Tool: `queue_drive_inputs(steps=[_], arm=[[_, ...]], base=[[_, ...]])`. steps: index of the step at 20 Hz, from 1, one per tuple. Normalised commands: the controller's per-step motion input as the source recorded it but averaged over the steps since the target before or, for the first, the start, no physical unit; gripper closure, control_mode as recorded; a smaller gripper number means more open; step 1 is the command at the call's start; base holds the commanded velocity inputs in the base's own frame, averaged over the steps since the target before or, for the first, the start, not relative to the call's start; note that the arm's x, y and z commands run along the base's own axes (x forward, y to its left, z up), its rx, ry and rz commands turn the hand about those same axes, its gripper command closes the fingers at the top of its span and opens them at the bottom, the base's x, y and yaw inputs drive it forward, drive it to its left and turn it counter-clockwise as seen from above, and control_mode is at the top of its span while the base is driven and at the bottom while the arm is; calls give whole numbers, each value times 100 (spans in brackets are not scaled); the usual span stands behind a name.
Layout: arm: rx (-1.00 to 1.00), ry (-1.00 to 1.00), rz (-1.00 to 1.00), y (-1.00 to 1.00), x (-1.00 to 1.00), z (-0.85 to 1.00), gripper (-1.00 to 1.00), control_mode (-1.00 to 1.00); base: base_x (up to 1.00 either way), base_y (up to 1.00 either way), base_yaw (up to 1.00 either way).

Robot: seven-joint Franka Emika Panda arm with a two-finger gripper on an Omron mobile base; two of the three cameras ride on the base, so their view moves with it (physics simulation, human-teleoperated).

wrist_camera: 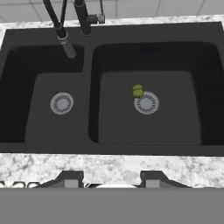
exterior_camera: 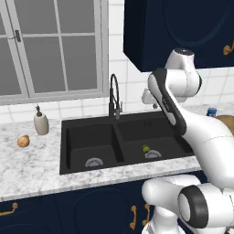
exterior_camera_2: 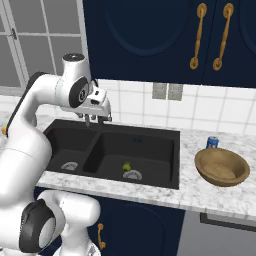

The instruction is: Pick the lime from the sink and place it in the bowl. Then pick the bowl and place it in the microwave. Then close the microwave door and press the start button.

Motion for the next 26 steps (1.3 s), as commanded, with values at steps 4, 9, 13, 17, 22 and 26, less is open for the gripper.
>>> queue_drive_inputs(steps=[4, 9, 13, 17, 22, 26], arm=[[-1, -16, 0, -3, -65, -9, -100, -100], [-6, 2, 0, -64, -30, -96, -100, -100], [1, 5, 15, -90, 99, -100, -100, -100], [3, 0, 22, -34, 100, -100, -100, -100], [2, -5, 13, -3, 77, -86, -100, -100], [-2, 0, -13, 27, 35, -78, -100, -100]], base=[[0, 0, 0], [0, 0, 0], [0, 0, 0], [0, 0, 0], [0, 0, 0], [0, 0, 0]])
